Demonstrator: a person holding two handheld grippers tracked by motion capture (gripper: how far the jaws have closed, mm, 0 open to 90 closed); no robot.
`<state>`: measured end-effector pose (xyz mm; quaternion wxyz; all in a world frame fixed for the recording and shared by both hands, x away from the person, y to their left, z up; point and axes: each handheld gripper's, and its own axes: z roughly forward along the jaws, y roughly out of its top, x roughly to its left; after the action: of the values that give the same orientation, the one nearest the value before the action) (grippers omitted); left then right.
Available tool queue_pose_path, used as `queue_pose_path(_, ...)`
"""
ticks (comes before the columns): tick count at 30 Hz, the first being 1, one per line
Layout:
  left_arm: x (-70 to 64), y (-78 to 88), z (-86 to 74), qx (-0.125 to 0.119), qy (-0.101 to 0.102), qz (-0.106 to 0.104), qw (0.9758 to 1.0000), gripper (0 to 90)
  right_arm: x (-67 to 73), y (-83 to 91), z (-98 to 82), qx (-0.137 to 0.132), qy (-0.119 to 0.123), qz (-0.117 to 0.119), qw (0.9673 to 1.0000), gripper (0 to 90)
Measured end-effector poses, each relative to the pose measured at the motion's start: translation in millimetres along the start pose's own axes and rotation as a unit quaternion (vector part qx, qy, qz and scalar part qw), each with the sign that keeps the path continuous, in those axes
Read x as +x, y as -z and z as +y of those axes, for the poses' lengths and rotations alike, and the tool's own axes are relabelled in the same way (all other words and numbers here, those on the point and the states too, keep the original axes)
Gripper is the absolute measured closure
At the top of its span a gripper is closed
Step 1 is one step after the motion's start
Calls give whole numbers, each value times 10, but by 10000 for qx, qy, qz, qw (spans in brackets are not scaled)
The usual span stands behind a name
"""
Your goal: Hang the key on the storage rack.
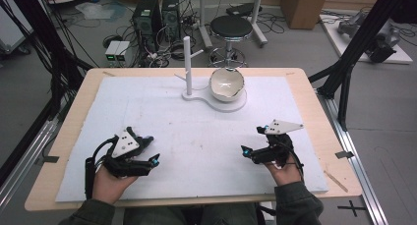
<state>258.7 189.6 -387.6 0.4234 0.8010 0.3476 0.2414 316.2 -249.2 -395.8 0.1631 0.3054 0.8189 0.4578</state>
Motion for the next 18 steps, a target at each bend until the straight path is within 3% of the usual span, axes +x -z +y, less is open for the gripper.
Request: queue_pose_path(18, 2, 25, 18, -24, -26, -43, 10000, 201, -6, -5, -4, 22, 29, -20, 10000, 74)
